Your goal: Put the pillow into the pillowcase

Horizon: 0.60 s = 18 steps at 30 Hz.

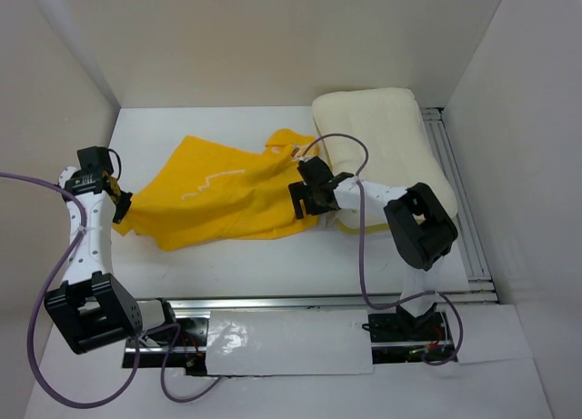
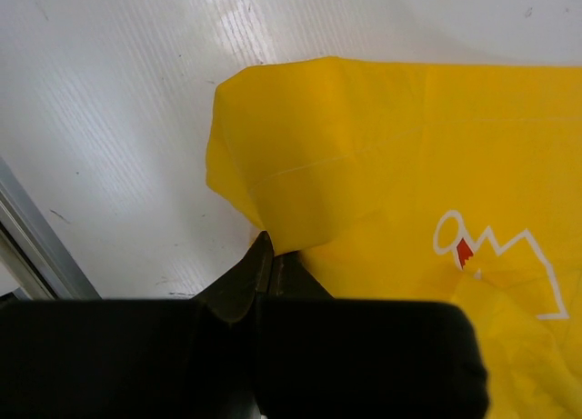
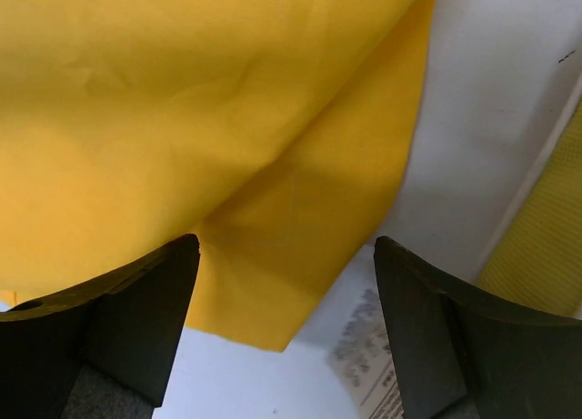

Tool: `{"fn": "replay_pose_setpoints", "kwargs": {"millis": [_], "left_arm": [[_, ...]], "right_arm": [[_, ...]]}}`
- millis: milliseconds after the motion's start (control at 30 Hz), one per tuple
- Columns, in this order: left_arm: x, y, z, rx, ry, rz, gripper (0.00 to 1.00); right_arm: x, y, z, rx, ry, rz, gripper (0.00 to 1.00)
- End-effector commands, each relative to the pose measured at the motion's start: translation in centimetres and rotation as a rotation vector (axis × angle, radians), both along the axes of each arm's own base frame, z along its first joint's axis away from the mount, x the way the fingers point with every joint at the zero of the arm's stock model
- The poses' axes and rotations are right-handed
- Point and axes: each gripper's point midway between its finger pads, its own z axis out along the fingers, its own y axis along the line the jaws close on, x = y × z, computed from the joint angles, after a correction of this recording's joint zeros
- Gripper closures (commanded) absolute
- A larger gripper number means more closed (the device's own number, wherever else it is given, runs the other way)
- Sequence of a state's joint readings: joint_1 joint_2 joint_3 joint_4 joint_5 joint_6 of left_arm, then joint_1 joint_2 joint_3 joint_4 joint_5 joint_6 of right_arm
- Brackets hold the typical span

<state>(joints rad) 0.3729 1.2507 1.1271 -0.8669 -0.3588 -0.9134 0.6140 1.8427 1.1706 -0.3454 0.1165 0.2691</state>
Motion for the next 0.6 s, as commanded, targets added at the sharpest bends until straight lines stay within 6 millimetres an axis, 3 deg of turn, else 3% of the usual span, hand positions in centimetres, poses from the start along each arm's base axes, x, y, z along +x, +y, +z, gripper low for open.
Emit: {"fn": "replay_pose_setpoints", "kwargs": {"millis": [0, 100, 133, 200, 233, 267, 300, 333, 433, 467, 500, 533, 567], "left_arm": [[0.1, 0.5, 0.8, 0.03, -0.014, -0.008, 1.0], [0.4, 0.4, 1.1, 0.025, -0.028, -0.014, 1.0], [0.5, 0.3, 1.1, 0.021, -0.026, -0.027, 1.0], [0.7, 0.2, 1.4, 0.019, -0.033, -0.04, 1.0], [1.0, 0.0, 1.9, 0.014, -0.048, -0.061, 1.0], [1.4, -0.1, 2.0, 0.011, -0.059, -0.079, 1.0], [1.8, -0.1, 3.0, 0.02, -0.078, -0.105, 1.0], [2.4, -0.4, 3.5, 0.014, -0.103, -0.128, 1.0], [4.0, -0.8, 6.1, 0.025, -0.179, -0.2, 1.0], [4.2, -1.0, 7.1, 0.032, -0.204, -0.225, 1.0], [5.0, -1.0, 9.1, 0.054, -0.254, -0.253, 1.0], [5.3, -1.0, 10.1, 0.07, -0.273, -0.28, 1.0], [5.8, -1.0, 12.6, 0.096, -0.328, -0.298, 1.0]], "right_arm": [[1.3, -0.1, -0.5, 0.04, -0.02, -0.058, 0.16], [1.3, 0.6, -0.7, 0.068, -0.013, -0.041, 0.29], [1.1, 0.7, -1.0, 0.07, 0.0, -0.035, 0.43], [1.0, 1.4, -0.7, 0.098, 0.01, -0.006, 0.54], [1.1, 1.8, -0.4, 0.107, 0.006, 0.009, 0.65], [1.4, 2.0, -0.1, 0.113, -0.003, 0.01, 0.86], [1.6, 2.0, 0.5, 0.114, -0.018, 0.022, 1.0], [2.1, 2.1, 1.7, 0.116, -0.052, 0.026, 1.0], [3.9, 2.3, 8.8, 0.153, -0.213, 0.047, 1.0], [4.4, 2.3, 13.0, 0.19, -0.302, 0.052, 1.0], [4.9, 1.3, 15.3, 0.177, -0.353, 0.028, 1.0], [5.8, 1.3, 19.7, 0.198, -0.451, 0.025, 1.0], [5.5, 0.0, 23.7, 0.2, -0.535, -0.007, 1.0]]}}
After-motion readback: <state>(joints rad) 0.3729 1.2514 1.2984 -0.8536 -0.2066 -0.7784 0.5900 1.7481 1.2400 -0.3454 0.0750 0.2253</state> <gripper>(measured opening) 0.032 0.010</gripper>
